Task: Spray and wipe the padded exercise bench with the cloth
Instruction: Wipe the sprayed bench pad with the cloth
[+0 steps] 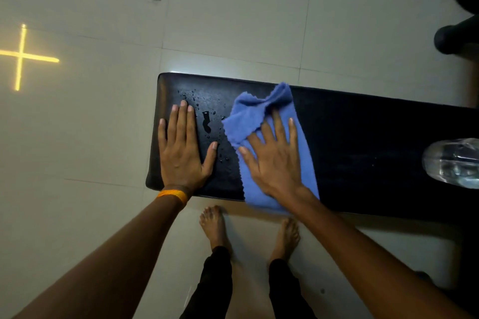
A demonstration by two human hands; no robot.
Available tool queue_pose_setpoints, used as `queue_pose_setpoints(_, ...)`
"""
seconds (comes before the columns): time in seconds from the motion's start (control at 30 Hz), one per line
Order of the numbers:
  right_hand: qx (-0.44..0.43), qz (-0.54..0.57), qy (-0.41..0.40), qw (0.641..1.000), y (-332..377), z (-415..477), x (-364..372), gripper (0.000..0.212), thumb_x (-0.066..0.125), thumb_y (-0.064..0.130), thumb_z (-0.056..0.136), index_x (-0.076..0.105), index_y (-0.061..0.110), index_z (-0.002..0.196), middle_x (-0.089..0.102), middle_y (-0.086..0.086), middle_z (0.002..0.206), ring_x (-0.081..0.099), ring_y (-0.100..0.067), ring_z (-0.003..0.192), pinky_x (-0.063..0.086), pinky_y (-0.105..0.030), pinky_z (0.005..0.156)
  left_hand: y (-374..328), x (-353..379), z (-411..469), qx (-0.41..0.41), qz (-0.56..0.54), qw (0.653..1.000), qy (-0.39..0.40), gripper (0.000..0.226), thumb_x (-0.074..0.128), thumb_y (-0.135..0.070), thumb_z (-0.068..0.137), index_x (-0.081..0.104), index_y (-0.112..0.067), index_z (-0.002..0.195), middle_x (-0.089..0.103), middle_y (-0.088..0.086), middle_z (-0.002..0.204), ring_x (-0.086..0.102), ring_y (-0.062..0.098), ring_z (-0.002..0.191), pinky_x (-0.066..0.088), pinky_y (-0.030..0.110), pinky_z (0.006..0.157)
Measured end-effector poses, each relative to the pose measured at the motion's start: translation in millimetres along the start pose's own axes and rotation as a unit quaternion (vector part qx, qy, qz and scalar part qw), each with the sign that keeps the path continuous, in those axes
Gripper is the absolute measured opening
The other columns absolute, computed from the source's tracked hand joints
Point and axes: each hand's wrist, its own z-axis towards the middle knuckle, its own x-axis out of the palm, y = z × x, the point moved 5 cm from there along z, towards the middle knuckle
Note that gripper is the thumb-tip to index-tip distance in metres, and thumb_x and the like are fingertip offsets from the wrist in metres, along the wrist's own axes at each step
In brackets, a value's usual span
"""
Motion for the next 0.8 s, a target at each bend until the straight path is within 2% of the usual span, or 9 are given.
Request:
queue_pose_setpoints(0.1, 0.032, -0.003, -0.021, 0.999, -33.6, 53.9, -7.5, 0.047, 0.031, 0.051, 0.104, 0.053, 0.027, 0.138, 0.049, -0.007, 0.149, 0.037, -0.033, 0.142, 0.015, -0.056, 0.122, 0.1, 1.0, -1.3, 0.006, -0.001, 1.000, -0.004, 0.080, 0.037, -0.051, 0.099, 0.025, 0.001, 0.157, 0.021, 0.018, 0.167, 0.015, 0.033, 0.156, 0.014, 0.058, 0.125)
queue_pose_setpoints(0.2, 0.117, 0.011, -0.022, 0.993, -39.5, 92.5, -13.9, 0.055, 0.019, 0.052, 0.105, 0.035, 0.029, 0.153, 0.033, -0.004, 0.162, 0.022, -0.031, 0.151, 0.013, -0.056, 0.123, 0.6, 0.3, -1.2, 0.007, 0.005, 1.000, -0.002, 0.079, 0.038, -0.051, 0.100, 0.024, 0.001, 0.158, 0.020, 0.018, 0.167, 0.014, 0.032, 0.157, 0.013, 0.057, 0.125)
queue_pose_setpoints(0.3, 0.117, -0.002, -0.025, 0.993, -3.4, 44.2, -7.7, 0.058, 0.018, 0.053, 0.106, 0.013, 0.032, 0.160, 0.012, -0.005, 0.168, 0.007, -0.032, 0.155, 0.007, -0.057, 0.124, 0.2, -1.2, 1.1, 0.006, -0.003, 1.000, 0.000, 0.079, 0.040, -0.050, 0.100, 0.024, 0.000, 0.158, 0.020, 0.017, 0.167, 0.013, 0.031, 0.157, 0.014, 0.058, 0.125)
queue_pose_setpoints(0.37, 0.090, -0.003, -0.002, 0.996, 18.8, -3.2, -0.7, 0.058, 0.025, 0.053, 0.105, 0.018, 0.032, 0.159, 0.025, -0.008, 0.164, 0.022, -0.035, 0.151, 0.011, -0.057, 0.123, 0.2, -3.6, -0.5, 0.006, -0.018, 1.000, 0.000, 0.079, 0.042, -0.050, 0.100, 0.025, 0.000, 0.158, 0.021, 0.017, 0.167, 0.015, 0.031, 0.157, 0.016, 0.058, 0.124)
queue_pose_setpoints(0.43, 0.061, 0.010, 0.008, 0.998, 21.1, -19.6, 4.3, 0.053, 0.039, 0.052, 0.101, 0.043, 0.026, 0.148, 0.055, -0.007, 0.142, 0.053, -0.034, 0.128, 0.023, -0.057, 0.113, 4.5, -8.0, -0.3, 0.021, -0.041, 0.999, 0.009, 0.080, 0.044, -0.050, 0.098, 0.025, 0.000, 0.158, 0.021, 0.017, 0.167, 0.015, 0.031, 0.156, 0.016, 0.057, 0.125)
queue_pose_setpoints(0.47, 0.051, 0.008, 0.014, 0.999, 14.3, -15.3, 6.0, 0.053, 0.042, 0.054, 0.099, 0.049, 0.024, 0.143, 0.060, -0.007, 0.136, 0.058, -0.034, 0.120, 0.027, -0.055, 0.109, 8.8, -10.3, 1.1, 0.034, -0.049, 0.998, 0.014, 0.082, 0.045, -0.050, 0.097, 0.024, 0.000, 0.158, 0.020, 0.017, 0.168, 0.015, 0.031, 0.157, 0.015, 0.055, 0.126)
queue_pose_setpoints(0.6, 0.131, -0.010, -0.017, 0.991, -16.9, 23.1, 1.6, 0.060, 0.033, 0.058, 0.101, 0.042, 0.024, 0.149, 0.045, -0.013, 0.151, 0.038, -0.038, 0.139, 0.017, -0.058, 0.119, 29.1, -11.1, 11.8, 0.052, -0.052, 0.996, 0.042, 0.090, 0.045, -0.057, 0.095, 0.016, -0.001, 0.160, 0.011, 0.015, 0.170, 0.007, 0.030, 0.158, 0.011, 0.049, 0.128)
queue_pose_setpoints(0.7, 0.226, 0.026, -0.057, 0.972, 23.7, 18.7, 2.2, 0.061, 0.027, 0.055, 0.103, 0.023, 0.028, 0.158, 0.021, -0.008, 0.166, 0.012, -0.035, 0.154, 0.007, -0.059, 0.123, 29.9, -6.3, 12.3, 0.049, -0.038, 0.997, 0.046, 0.092, 0.042, -0.059, 0.096, 0.015, 0.000, 0.160, 0.011, 0.015, 0.170, 0.006, 0.030, 0.158, 0.012, 0.049, 0.128)
queue_pose_setpoints(0.8, 0.161, 0.012, -0.012, 0.987, 75.8, -22.5, 16.0, 0.064, 0.027, 0.052, 0.104, 0.009, 0.029, 0.160, 0.004, -0.005, 0.169, 0.001, -0.032, 0.155, 0.008, -0.060, 0.123, 31.1, -7.3, 11.3, 0.053, -0.044, 0.997, 0.046, 0.091, 0.040, -0.060, 0.096, 0.015, 0.000, 0.160, 0.011, 0.016, 0.169, 0.006, 0.029, 0.158, 0.011, 0.049, 0.128)
